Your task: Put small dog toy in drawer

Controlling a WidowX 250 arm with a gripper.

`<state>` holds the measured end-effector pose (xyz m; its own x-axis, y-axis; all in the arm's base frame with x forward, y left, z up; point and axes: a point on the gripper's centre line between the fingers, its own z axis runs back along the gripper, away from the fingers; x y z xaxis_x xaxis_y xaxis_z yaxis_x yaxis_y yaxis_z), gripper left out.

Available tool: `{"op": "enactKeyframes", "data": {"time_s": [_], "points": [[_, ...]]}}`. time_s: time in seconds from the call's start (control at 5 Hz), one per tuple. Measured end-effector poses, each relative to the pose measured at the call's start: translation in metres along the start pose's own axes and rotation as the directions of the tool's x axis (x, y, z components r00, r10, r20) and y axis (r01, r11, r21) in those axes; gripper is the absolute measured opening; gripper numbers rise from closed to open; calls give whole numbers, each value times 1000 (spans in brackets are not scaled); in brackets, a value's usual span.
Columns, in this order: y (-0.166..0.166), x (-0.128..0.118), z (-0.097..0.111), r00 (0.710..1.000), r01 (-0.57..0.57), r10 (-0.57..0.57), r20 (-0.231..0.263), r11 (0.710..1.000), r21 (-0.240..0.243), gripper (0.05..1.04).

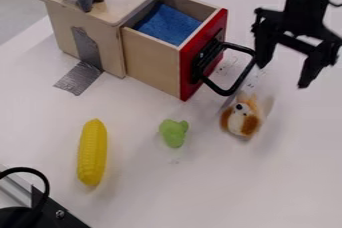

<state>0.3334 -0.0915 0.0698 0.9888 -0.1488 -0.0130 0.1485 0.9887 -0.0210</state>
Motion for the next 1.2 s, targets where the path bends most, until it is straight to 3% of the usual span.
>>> {"op": "enactKeyframes", "data": {"time_s": [0.2,0.6,1.2], "points": [[8,-14,-14,999,-4,5,-48,1000,23,999],[18,-21,-31,999,-22,24,-42,998,52,998],[8,-34,-47,994,12,-5,-105,998,64,998]]}}
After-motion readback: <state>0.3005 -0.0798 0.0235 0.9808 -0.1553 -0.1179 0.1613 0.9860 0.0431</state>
